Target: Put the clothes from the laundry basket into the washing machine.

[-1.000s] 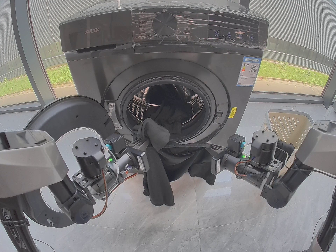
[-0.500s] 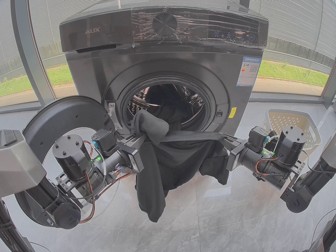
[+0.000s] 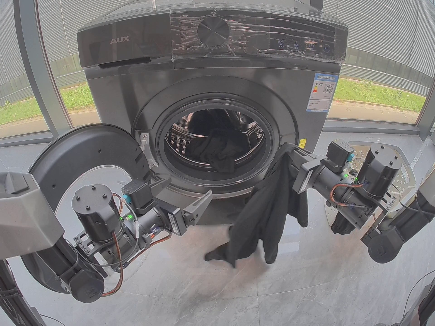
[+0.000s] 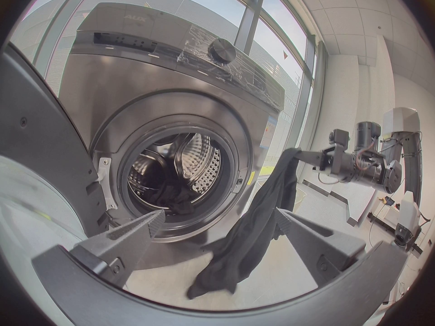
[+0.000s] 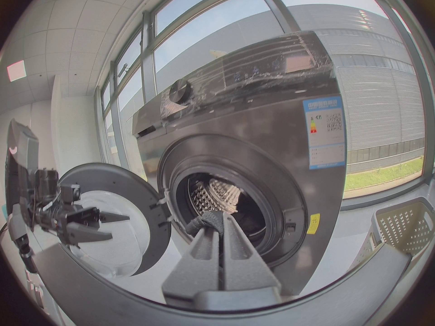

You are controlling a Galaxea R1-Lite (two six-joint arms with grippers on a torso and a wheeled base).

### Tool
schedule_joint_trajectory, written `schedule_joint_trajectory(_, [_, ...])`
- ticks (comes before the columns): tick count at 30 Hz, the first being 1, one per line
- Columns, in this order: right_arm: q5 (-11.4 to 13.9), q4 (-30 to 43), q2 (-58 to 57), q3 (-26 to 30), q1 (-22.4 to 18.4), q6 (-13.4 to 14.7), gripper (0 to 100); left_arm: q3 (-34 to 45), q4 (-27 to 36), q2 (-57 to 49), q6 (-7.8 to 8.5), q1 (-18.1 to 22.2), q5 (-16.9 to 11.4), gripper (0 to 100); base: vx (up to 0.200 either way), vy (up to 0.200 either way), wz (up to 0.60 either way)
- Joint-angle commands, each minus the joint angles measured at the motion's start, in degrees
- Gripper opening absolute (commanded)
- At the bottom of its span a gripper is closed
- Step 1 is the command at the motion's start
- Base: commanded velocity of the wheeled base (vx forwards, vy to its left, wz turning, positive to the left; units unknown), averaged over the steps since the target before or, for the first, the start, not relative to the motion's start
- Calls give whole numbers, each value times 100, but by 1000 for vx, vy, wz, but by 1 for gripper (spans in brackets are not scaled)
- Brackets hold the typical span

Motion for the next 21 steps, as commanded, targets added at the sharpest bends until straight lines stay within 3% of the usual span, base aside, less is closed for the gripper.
schedule_joint_trajectory(1, [-19, 1, -3, -163, -32, 8, 0, 58, -1, 122, 5, -30, 1, 100, 0, 0, 0])
schedule_joint_trajectory(7, [-19, 1, 6, -136, -15, 17, 0, 155, -1, 395, 32, -47, -25, 100, 0, 0, 0])
schedule_joint_trajectory(11, [-11, 10, 15, -92, 20, 8, 0, 102, -1, 773, 49, -38, -201, 100, 0, 0, 0])
schedule_joint_trajectory(16, [-19, 10, 15, -110, 11, 8, 0, -100, -1, 1186, 296, -30, -236, 100, 0, 0, 0])
schedule_joint_trajectory(21, [-19, 10, 6, -128, 64, 17, 0, -328, -1, 1625, 383, -56, -227, 100, 0, 0, 0])
